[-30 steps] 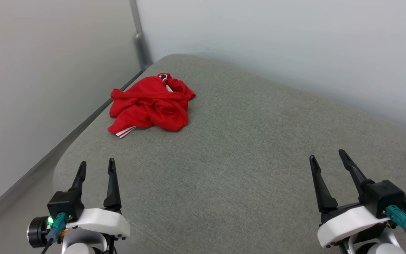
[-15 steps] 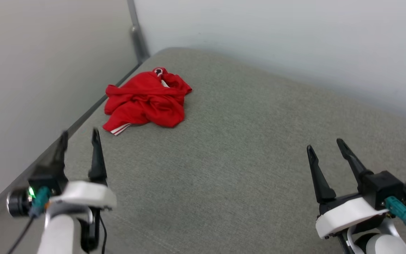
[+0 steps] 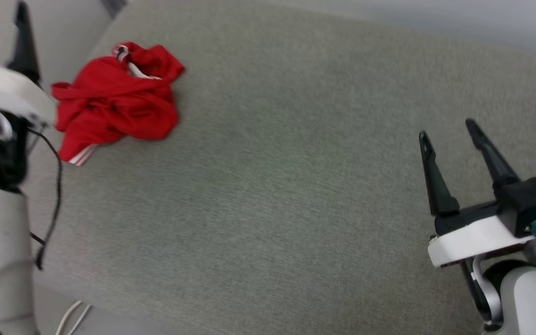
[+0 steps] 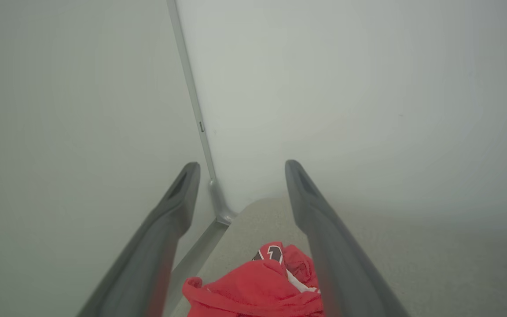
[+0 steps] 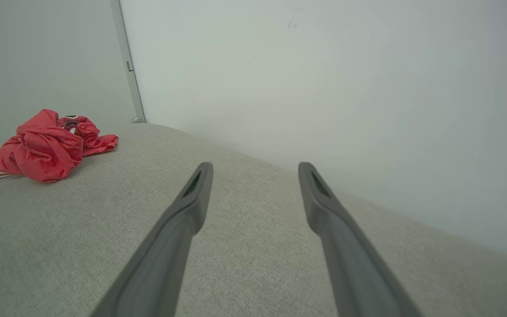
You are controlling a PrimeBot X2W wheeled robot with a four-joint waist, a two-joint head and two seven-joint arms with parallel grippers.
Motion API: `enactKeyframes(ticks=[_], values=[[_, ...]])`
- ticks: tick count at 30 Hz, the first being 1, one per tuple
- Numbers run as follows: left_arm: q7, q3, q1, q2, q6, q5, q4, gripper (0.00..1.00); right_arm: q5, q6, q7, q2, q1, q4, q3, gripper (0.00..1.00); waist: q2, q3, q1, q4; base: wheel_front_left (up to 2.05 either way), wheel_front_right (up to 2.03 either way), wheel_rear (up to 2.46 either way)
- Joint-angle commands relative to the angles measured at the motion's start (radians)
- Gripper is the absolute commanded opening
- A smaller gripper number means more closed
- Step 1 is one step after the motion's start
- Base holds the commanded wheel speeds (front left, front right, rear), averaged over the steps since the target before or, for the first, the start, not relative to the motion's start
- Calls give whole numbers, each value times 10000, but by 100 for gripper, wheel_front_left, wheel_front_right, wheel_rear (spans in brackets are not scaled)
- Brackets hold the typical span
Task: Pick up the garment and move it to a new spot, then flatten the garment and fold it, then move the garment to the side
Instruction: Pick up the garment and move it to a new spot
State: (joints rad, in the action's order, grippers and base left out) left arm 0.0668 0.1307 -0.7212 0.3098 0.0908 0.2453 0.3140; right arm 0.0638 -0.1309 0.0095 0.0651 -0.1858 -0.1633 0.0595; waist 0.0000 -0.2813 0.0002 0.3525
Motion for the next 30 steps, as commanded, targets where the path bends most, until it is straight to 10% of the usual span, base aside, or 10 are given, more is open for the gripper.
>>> enactKeyframes(ticks=[1,14,26,28,30], values=[[245,-8,-283,73,75,125,50,100,49,3,28,59,-235,-117,25,100,0,-1126,-2,-786,0,0,0],[5810,337,-2316,2365,344,1909,3004,100,195,3,89,154,-1296,-886,101,100,0,-3635,-2,-1859,0,0,0],[7988,909,-1798,1942,278,3338,5957,100,92,3,114,310,-1453,-952,65,100,0,-4286,-2,-2216,0,0,0],[7985,876,-1750,1832,327,3494,6094,0,91,3,147,332,-1416,-953,28,100,0,-4235,-2,-2195,0,0,0],[7711,831,-1782,1821,364,3605,6077,0,88,3,161,341,-1395,-908,20,100,0,-4112,-2,-2159,0,0,0]])
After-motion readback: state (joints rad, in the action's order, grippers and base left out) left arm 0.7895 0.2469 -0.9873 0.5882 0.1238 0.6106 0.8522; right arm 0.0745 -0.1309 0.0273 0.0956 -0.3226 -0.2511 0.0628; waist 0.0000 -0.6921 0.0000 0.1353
